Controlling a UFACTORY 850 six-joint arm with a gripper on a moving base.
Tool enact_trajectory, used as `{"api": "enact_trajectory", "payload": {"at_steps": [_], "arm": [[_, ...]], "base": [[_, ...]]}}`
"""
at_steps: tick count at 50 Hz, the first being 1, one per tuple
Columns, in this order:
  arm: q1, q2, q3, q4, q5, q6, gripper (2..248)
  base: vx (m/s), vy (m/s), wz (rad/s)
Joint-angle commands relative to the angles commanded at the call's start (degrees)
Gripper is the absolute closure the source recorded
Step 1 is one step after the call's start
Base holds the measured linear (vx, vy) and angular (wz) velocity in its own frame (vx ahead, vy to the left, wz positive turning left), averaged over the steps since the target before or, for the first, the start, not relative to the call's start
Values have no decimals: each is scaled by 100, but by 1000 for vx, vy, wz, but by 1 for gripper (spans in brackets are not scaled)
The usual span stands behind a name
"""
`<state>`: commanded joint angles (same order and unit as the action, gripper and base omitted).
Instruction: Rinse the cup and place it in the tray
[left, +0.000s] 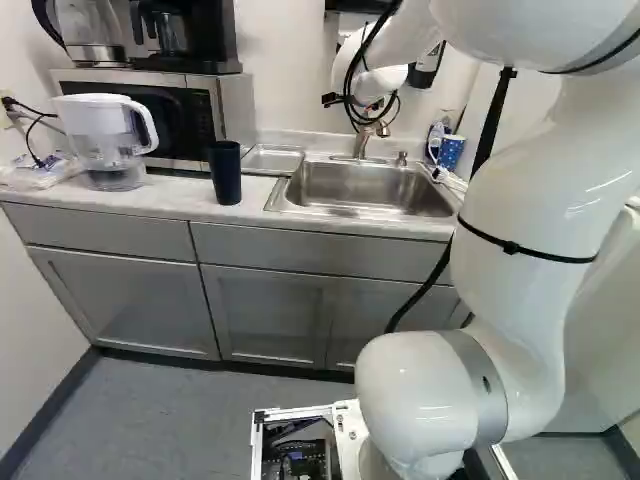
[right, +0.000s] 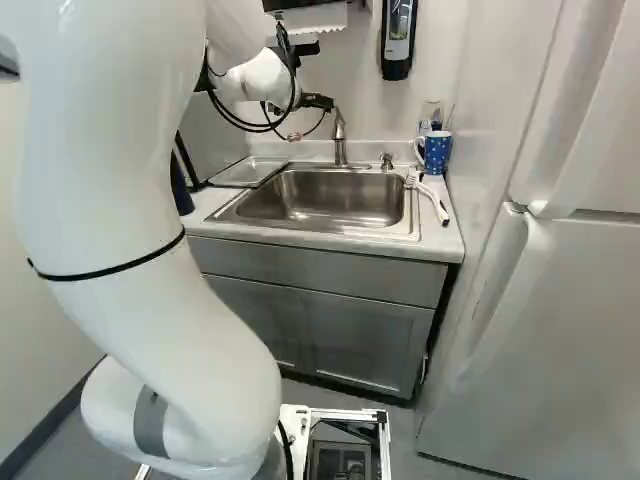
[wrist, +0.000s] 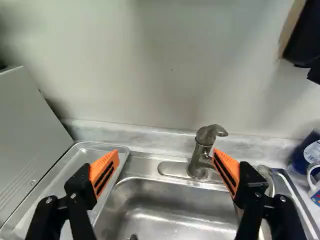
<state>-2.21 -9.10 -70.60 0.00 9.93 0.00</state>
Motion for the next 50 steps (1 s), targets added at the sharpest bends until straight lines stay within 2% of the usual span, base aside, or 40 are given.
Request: {"api": "enact_trajectory", "payload": {"at_steps": [15,33,43,50], "arm": [[-43,-356,-390,0,-178,0,3],[-92,-775,-863,0,-178,0,3],[-121,-865,-967,3,-155,0,3],[-125,-867,-970,62,64,0,3]], "base": [[0,0,0],[0,0,0],[0,0,0],[0,0,0]]}}
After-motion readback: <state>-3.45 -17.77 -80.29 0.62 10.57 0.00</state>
